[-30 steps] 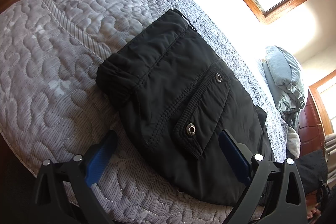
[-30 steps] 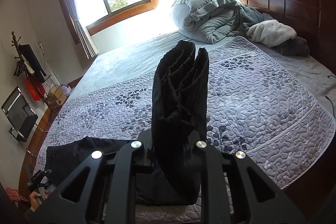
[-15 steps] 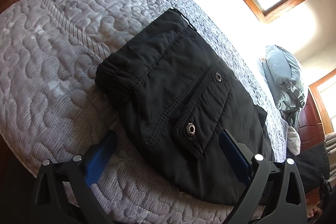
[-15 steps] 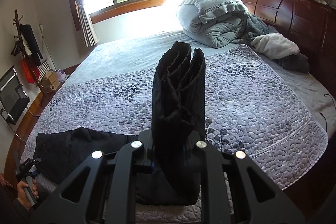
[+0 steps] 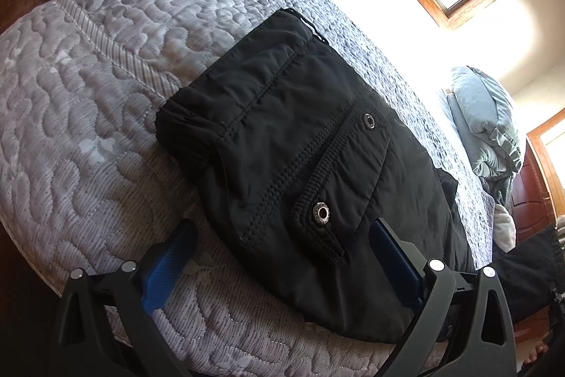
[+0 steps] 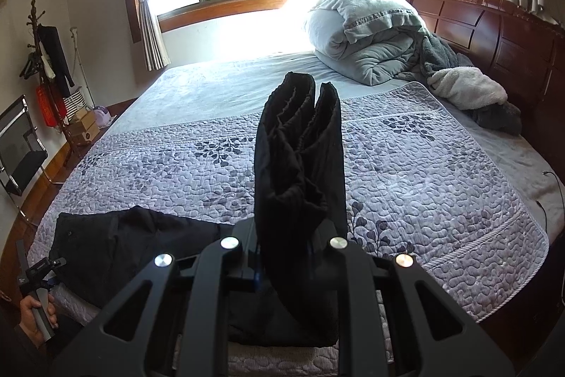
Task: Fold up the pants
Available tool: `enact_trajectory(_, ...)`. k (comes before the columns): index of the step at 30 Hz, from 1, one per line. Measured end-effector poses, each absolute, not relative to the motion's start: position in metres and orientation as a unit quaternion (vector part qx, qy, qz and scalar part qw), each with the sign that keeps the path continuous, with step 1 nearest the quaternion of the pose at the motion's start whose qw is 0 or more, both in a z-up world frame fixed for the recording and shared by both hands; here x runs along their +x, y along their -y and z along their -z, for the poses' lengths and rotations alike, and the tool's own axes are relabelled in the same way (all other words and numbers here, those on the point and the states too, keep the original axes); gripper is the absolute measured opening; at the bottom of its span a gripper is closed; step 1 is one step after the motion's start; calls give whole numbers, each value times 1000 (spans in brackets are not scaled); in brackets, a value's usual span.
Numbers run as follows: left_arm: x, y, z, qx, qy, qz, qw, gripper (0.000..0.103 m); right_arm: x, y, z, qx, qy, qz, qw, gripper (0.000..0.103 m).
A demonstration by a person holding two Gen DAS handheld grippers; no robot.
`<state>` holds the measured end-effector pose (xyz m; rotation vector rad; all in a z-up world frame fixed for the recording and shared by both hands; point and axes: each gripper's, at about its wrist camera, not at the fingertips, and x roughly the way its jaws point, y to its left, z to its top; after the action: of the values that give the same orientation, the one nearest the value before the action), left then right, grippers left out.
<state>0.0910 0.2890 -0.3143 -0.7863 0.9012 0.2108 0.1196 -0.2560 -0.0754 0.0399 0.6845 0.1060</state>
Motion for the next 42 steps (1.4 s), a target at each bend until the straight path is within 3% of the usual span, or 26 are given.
enact_trajectory(28, 91, -290, 317, -372, -422, -96, 821, 99, 131, 197, 100, -63, -354, -91, 929, 16)
enact_trajectory(42, 84, -297, 316, -379, -418, -89, 821, 99, 133, 129, 154, -149, -397, -111, 899, 16)
